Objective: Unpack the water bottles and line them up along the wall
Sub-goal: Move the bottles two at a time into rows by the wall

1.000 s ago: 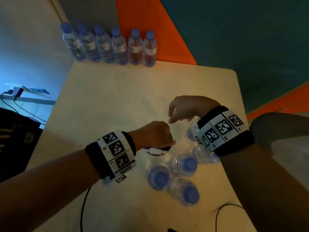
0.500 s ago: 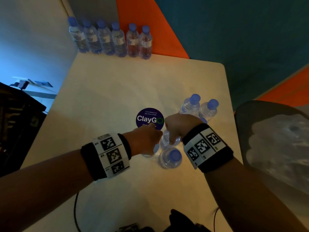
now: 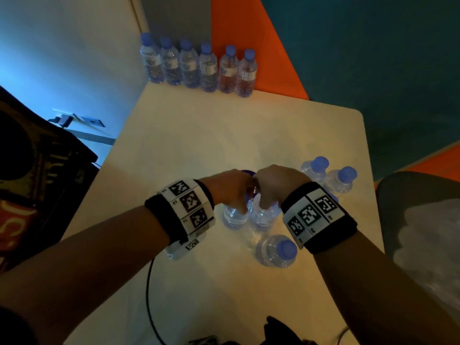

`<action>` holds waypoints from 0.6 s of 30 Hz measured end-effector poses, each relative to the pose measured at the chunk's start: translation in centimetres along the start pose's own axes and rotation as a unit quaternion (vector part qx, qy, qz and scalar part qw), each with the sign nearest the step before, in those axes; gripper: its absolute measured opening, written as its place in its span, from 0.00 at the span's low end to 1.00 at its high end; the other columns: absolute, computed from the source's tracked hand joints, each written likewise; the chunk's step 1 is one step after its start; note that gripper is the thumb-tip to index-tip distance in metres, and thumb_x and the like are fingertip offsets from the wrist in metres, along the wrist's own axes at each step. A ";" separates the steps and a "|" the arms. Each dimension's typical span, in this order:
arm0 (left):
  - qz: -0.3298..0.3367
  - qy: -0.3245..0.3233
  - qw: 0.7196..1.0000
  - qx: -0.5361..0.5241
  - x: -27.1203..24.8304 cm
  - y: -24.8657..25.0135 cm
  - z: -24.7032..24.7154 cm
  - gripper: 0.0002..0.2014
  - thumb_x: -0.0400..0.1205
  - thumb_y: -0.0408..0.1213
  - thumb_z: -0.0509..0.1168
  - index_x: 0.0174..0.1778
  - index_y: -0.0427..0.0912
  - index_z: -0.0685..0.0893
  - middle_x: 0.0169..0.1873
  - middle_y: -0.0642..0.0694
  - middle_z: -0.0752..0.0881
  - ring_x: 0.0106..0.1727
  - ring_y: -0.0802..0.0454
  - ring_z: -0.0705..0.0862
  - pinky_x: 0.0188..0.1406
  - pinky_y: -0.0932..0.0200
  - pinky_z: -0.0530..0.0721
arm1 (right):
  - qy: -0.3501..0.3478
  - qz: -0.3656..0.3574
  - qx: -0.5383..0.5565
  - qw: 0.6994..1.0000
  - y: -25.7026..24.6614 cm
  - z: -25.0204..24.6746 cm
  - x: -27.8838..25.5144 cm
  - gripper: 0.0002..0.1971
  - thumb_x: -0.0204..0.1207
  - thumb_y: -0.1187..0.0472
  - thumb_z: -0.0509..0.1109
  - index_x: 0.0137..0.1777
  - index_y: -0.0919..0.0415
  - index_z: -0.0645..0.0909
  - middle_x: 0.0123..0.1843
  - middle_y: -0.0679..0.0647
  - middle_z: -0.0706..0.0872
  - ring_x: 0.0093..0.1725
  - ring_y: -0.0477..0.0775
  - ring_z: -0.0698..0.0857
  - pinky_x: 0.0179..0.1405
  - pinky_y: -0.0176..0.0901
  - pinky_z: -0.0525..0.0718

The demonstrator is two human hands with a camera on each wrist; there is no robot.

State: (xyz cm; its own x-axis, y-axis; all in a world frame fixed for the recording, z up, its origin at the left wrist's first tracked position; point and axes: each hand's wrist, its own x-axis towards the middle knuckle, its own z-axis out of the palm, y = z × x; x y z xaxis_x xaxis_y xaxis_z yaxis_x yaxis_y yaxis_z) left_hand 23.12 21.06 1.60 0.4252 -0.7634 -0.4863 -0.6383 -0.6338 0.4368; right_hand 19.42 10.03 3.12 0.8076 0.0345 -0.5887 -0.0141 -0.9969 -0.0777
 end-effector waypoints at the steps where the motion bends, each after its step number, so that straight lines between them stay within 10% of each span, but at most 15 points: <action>1: -0.009 0.003 1.000 0.005 0.2 -0.7 -0.7 0.16 0.72 0.32 0.70 0.56 0.36 0.81 0.56 0.39 0.85 0.57 0.42 0.83 0.47 0.56 0.77 | 0.004 -0.003 0.000 1.000 -0.3 -0.7 0.5 0.06 0.67 0.66 0.70 0.41 0.57 0.77 0.33 0.53 0.78 0.33 0.57 0.78 0.27 0.38 0.71; 8: -0.101 0.053 0.993 -0.039 0.9 -8.6 -5.3 0.19 0.72 0.37 0.73 0.57 0.37 0.82 0.62 0.39 0.82 0.61 0.42 0.82 0.57 0.51 0.81 | 0.068 -0.008 0.036 0.997 -2.9 -4.5 7.3 0.10 0.67 0.62 0.71 0.47 0.63 0.80 0.34 0.55 0.80 0.35 0.59 0.80 0.26 0.36 0.69; 11: -0.141 0.105 0.983 -0.050 1.3 -12.6 -7.7 0.19 0.72 0.37 0.73 0.58 0.35 0.82 0.62 0.37 0.82 0.62 0.40 0.81 0.62 0.49 0.79 | 0.106 -0.016 0.089 0.990 -4.4 -6.1 11.0 0.15 0.70 0.58 0.71 0.55 0.62 0.80 0.49 0.61 0.87 0.45 0.64 0.84 0.38 0.44 0.73; 18: -0.254 0.267 0.922 -0.119 3.9 -22.1 -11.9 0.15 0.73 0.36 0.72 0.54 0.34 0.84 0.59 0.35 0.85 0.62 0.38 0.82 0.62 0.50 0.79 | 0.217 -0.014 0.206 0.954 -7.9 -9.1 21.5 0.16 0.69 0.57 0.73 0.52 0.64 0.78 0.54 0.66 0.85 0.52 0.68 0.83 0.39 0.45 0.69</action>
State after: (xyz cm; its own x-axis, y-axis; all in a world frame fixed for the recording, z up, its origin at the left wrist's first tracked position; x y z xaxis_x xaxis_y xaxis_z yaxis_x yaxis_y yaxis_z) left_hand 46.52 30.67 -0.95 0.9263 -0.2728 -0.2599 -0.1380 -0.8875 0.4396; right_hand 42.29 17.99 -1.56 0.9780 -0.0605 -0.1995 -0.1466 -0.8801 -0.4516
